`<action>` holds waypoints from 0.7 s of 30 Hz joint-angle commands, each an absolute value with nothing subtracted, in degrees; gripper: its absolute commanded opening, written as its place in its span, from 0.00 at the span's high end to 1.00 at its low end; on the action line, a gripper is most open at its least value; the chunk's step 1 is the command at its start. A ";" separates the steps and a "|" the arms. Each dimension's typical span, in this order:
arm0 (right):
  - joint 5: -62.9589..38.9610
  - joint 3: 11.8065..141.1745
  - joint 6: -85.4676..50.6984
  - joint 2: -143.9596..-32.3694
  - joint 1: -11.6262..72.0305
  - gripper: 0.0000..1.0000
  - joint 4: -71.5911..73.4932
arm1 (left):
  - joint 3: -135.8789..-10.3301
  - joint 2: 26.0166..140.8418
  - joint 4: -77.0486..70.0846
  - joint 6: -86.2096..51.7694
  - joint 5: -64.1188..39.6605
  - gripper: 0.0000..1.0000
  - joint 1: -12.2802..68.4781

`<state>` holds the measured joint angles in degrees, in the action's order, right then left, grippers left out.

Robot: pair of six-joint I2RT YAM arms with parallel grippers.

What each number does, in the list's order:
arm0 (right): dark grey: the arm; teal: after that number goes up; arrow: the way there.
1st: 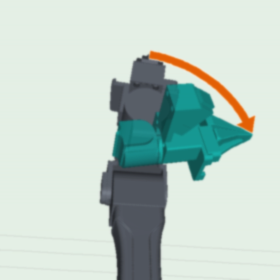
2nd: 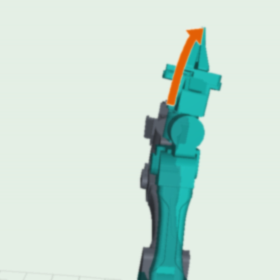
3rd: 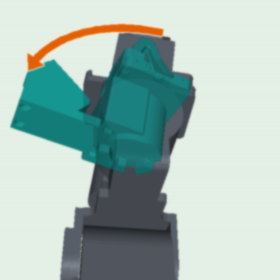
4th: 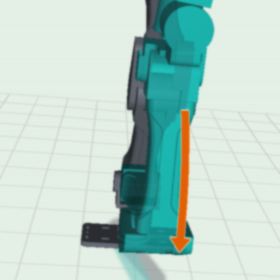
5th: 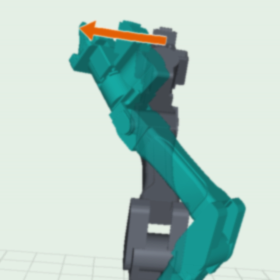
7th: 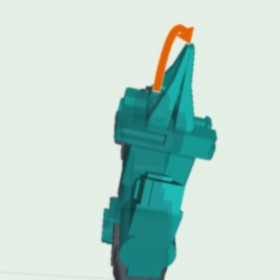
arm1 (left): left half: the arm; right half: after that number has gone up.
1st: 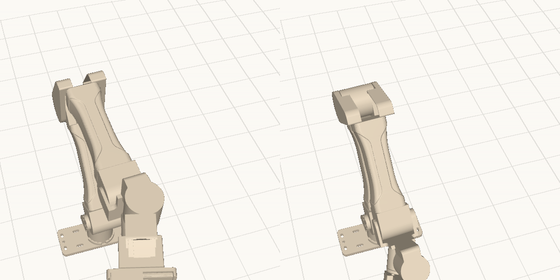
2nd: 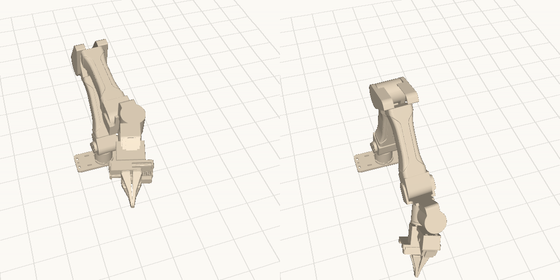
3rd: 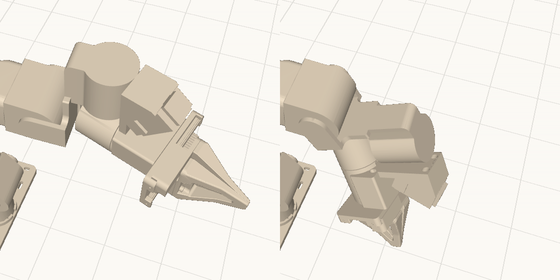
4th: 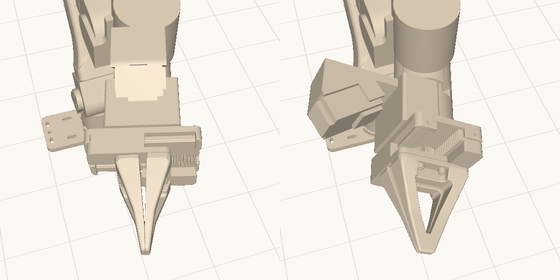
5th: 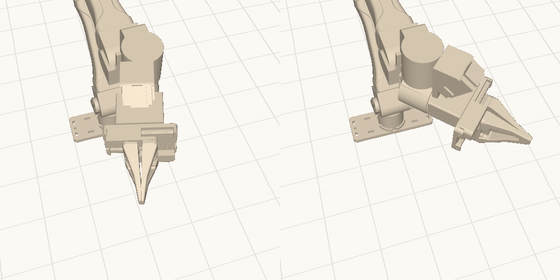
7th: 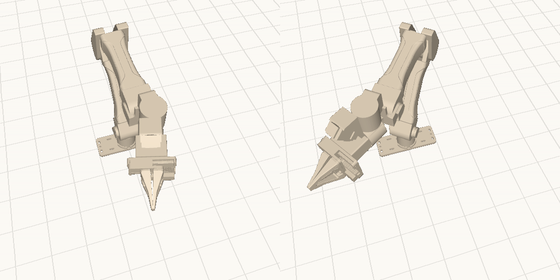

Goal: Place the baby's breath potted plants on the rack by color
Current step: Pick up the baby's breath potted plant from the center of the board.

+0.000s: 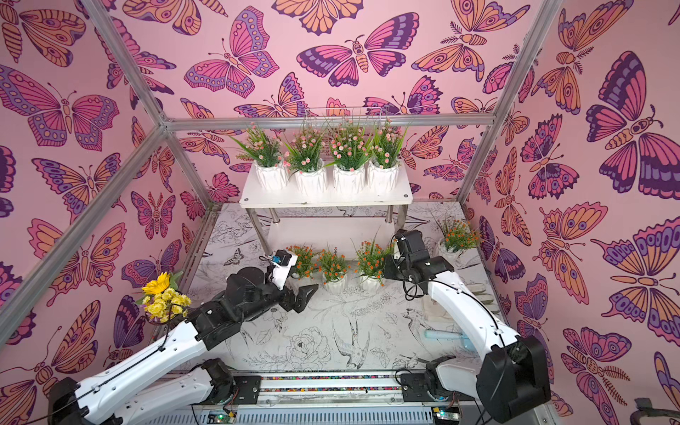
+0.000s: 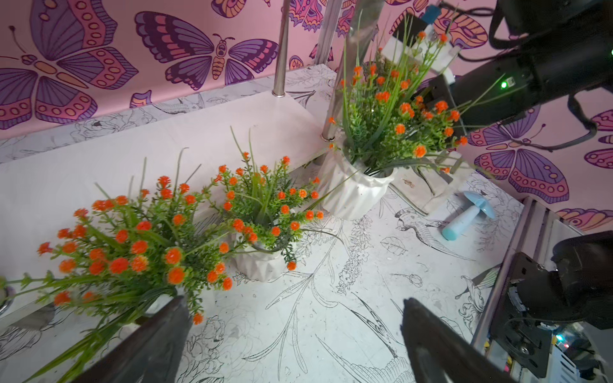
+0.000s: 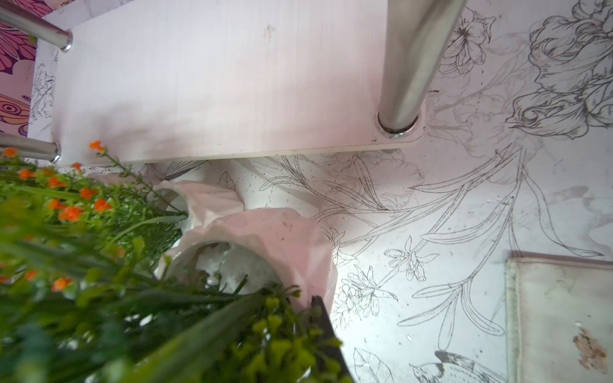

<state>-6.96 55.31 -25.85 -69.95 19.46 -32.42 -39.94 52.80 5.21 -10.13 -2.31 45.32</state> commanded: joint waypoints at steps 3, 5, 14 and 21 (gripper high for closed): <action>-9.60 60.07 -23.66 -65.31 19.78 1.00 -39.12 | -38.33 57.56 -1.70 -8.21 -4.75 0.00 49.05; -9.93 61.01 -23.27 -63.94 19.72 1.00 -41.08 | -38.44 59.91 -3.76 -7.25 -4.34 0.00 50.79; -13.09 64.12 -22.47 -59.68 19.69 1.00 -47.22 | -39.46 69.87 -15.64 -5.45 -4.10 0.00 56.76; -16.59 63.21 -23.43 -58.48 19.69 1.00 -46.93 | -40.30 77.58 -27.26 -3.17 -0.05 0.00 61.20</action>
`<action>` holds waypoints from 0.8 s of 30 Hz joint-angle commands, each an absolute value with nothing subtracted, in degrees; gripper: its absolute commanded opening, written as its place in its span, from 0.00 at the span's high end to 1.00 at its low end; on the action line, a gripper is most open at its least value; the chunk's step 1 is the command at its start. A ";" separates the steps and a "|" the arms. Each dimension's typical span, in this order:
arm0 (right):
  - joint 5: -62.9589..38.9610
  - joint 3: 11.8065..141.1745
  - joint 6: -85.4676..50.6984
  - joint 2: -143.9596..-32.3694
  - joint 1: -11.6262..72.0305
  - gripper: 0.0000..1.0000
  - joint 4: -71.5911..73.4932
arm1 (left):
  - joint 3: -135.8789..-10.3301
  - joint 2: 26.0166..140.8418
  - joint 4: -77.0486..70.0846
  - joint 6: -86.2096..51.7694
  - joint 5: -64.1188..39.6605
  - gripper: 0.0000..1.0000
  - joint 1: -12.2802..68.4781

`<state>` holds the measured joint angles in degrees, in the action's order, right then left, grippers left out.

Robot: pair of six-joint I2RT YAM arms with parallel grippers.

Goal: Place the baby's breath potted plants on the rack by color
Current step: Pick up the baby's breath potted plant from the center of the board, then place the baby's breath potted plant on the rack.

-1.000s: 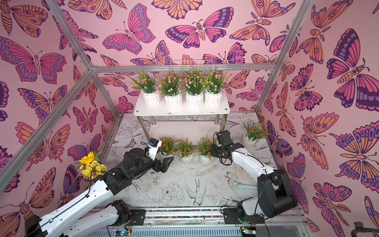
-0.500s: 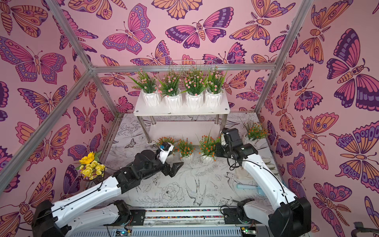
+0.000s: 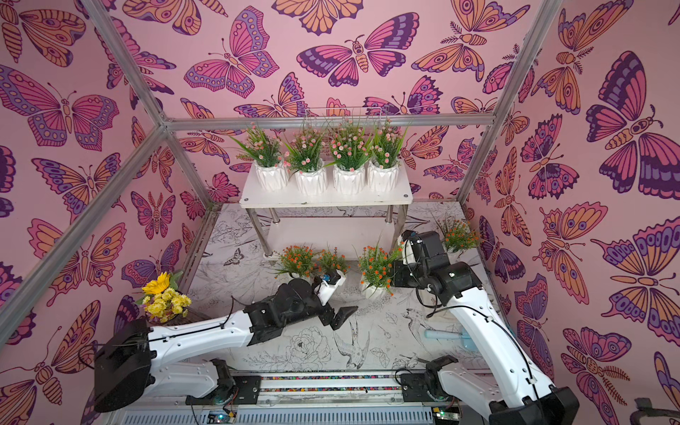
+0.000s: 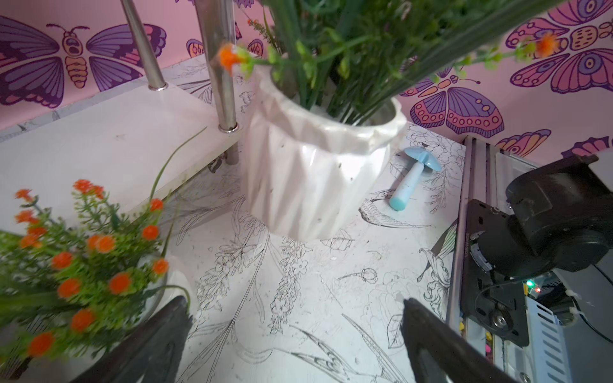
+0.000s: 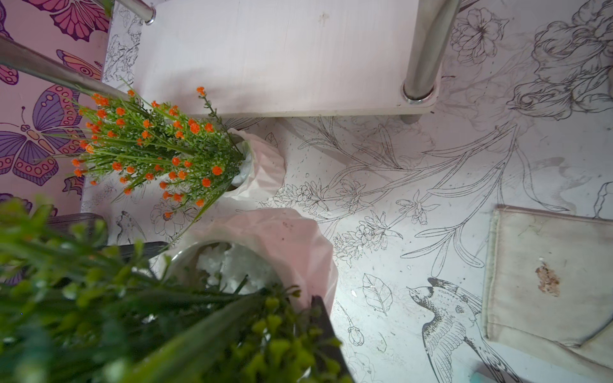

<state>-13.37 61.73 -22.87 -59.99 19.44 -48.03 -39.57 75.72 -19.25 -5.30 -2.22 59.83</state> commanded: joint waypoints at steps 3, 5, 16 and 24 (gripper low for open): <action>-17.66 63.21 -23.72 -58.12 19.71 1.00 -47.06 | -41.30 80.63 -30.69 -1.97 2.34 0.00 62.60; -18.29 63.02 -23.84 -57.93 19.69 1.00 -47.03 | -41.67 82.25 -33.32 -1.03 3.94 0.00 63.47; -22.21 60.07 -25.67 -56.78 19.70 1.00 -44.68 | -43.62 88.59 -43.30 1.58 9.42 0.00 65.37; -25.51 59.13 -26.87 -56.62 19.70 1.00 -42.99 | -45.60 92.40 -44.91 2.64 10.20 0.00 65.57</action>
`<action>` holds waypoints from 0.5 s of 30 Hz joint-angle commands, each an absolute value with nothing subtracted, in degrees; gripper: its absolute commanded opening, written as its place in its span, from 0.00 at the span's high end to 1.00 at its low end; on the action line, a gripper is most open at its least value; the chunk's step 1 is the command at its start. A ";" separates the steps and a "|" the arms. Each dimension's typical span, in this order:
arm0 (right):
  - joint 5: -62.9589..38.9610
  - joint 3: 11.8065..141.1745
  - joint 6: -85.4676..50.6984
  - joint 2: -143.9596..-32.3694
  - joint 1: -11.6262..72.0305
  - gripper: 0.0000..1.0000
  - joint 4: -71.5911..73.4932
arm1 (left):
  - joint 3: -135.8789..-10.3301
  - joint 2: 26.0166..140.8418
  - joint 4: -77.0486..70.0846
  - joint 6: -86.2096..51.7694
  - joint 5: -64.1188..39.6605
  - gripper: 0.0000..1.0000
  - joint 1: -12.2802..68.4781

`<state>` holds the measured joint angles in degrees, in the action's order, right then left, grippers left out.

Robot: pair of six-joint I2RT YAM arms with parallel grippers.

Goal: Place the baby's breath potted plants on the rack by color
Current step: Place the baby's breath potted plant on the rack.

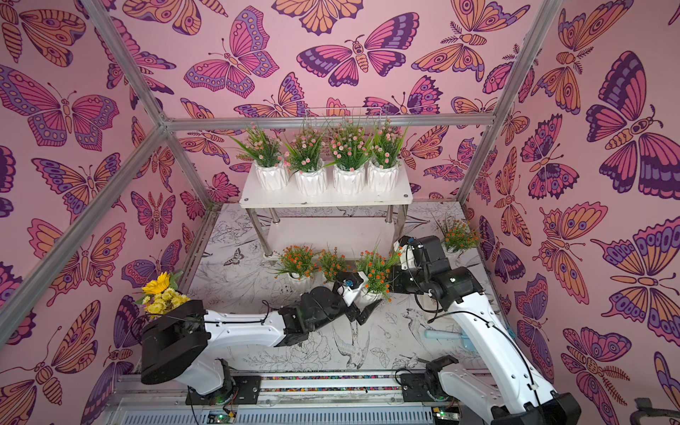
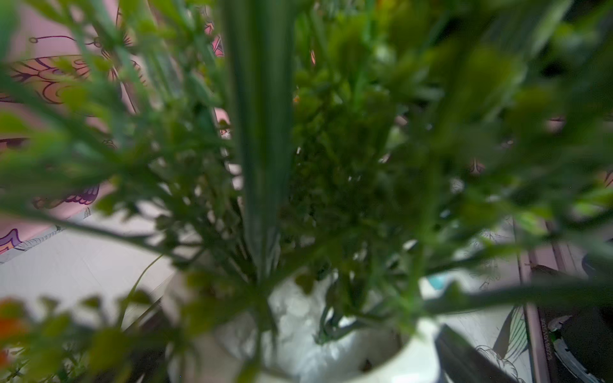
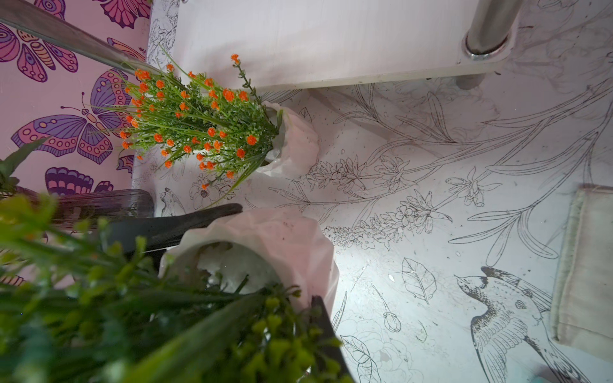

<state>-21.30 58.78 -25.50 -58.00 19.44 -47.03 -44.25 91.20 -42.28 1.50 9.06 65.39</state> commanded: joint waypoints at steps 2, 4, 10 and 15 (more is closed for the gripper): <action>-26.03 59.08 -27.14 -56.43 19.69 1.00 -42.74 | -45.96 93.03 -44.91 2.64 10.19 0.00 65.57; -26.44 59.03 -27.20 -56.38 19.69 1.00 -42.63 | -46.14 93.33 -44.91 2.64 10.36 0.00 65.57; -26.20 58.54 -27.24 -56.07 19.71 1.00 -42.51 | -46.23 93.72 -44.82 2.81 10.87 0.02 65.57; -25.07 57.94 -26.88 -56.18 19.70 1.00 -42.76 | -46.05 93.66 -44.65 2.90 11.74 0.19 65.57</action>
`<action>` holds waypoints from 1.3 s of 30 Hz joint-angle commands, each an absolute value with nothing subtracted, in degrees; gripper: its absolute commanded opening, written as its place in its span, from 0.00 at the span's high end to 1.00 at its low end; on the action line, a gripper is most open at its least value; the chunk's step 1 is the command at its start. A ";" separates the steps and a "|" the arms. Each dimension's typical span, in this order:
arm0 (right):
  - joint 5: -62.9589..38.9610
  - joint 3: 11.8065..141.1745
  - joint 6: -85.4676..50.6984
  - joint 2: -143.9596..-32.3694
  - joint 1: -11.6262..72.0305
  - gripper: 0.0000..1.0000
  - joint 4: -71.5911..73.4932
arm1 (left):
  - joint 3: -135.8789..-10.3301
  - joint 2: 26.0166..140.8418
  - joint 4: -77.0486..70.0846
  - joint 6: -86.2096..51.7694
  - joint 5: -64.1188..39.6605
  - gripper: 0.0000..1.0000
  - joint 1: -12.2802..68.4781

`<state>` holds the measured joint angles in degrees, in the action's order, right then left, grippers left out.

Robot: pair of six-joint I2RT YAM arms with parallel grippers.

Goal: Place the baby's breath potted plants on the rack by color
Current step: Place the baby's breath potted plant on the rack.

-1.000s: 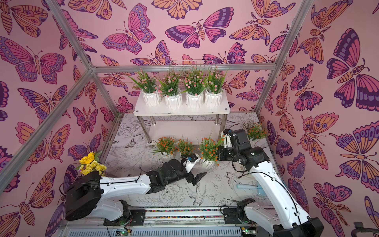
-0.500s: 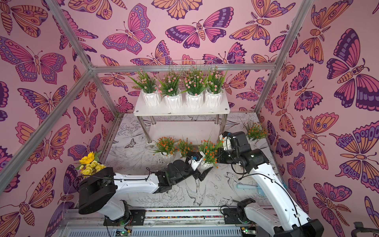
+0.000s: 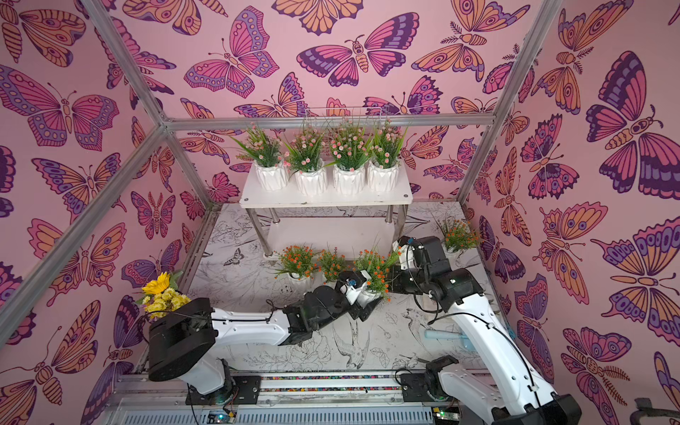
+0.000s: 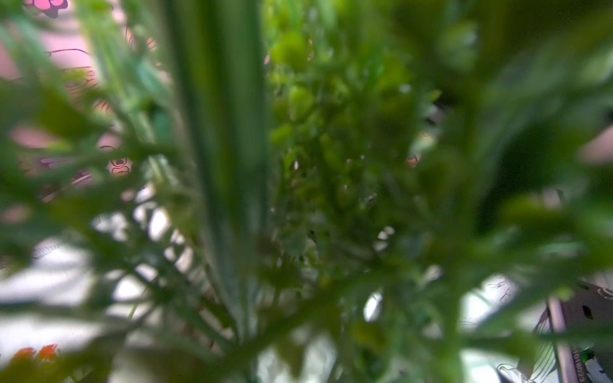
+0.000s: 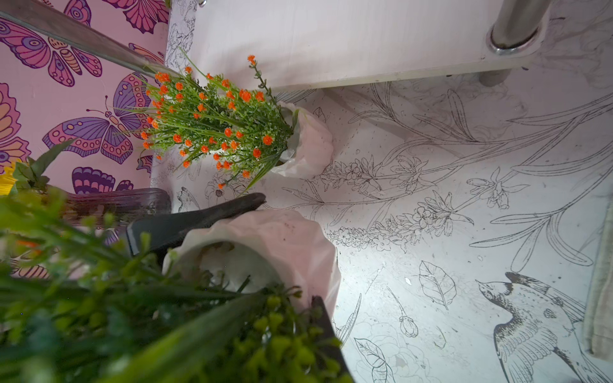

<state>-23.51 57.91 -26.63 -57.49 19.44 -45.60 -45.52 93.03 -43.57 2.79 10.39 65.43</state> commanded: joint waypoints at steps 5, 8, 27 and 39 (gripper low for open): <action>-24.36 57.32 -27.07 -56.07 19.69 0.97 -42.31 | -47.25 94.08 -43.97 2.90 12.45 0.38 65.57; -23.41 57.13 -26.85 -55.90 19.69 0.95 -42.62 | -48.30 94.58 -43.30 2.64 13.20 0.45 65.57; -22.07 56.43 -27.05 -54.43 19.32 1.00 -42.72 | -46.99 93.53 -44.76 1.85 11.34 0.00 65.57; -21.66 55.54 -27.12 -54.67 19.30 1.00 -41.89 | -45.39 90.79 -41.81 1.13 11.18 0.00 65.57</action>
<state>-21.43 55.11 -27.00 -55.70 19.33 -43.88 -46.13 92.58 -41.87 1.87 10.70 65.76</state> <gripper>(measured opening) 0.104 0.998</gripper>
